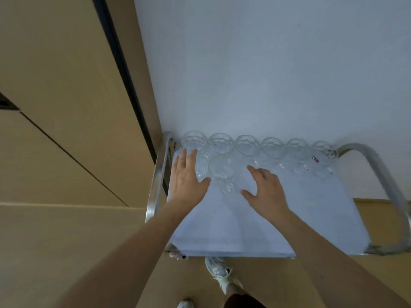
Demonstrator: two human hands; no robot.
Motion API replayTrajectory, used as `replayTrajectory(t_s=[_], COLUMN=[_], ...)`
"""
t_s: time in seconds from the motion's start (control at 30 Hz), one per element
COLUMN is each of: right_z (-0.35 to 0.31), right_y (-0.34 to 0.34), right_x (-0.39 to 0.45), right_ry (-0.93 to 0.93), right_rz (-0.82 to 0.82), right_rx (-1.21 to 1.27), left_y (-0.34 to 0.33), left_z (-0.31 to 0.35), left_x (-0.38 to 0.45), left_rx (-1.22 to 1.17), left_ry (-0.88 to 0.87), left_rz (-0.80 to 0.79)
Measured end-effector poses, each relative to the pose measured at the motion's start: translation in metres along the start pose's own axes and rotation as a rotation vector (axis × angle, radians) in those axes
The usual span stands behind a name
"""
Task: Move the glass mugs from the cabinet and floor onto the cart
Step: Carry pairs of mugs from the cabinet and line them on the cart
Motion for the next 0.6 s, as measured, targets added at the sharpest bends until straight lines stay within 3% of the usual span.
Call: replayTrajectory(t_s=[0.33, 0.6], right_z=[-0.033, -0.005], right_y=[0.115, 0.209], right_x=[-0.082, -0.153], right_ry=[-0.017, -0.132], right_rz=[0.205, 0.393], right_rx=[-0.181, -0.2], left_y=[0.061, 0.065], left_z=[0.118, 0.234], left_x=[-0.042, -0.082], left_rx=[0.191, 0.212], left_ry=[-0.508, -0.798], left_rz=[0.046, 0.071])
Point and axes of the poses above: each hand's wrist, its own x-axis towards the middle knuckle, its own y-axis out of the back of the hand, z = x × y, the point moved 8 cm from there along x, towards the middle knuckle, and after that the axes turned 10 degrees about x, right-handed, at the moved point
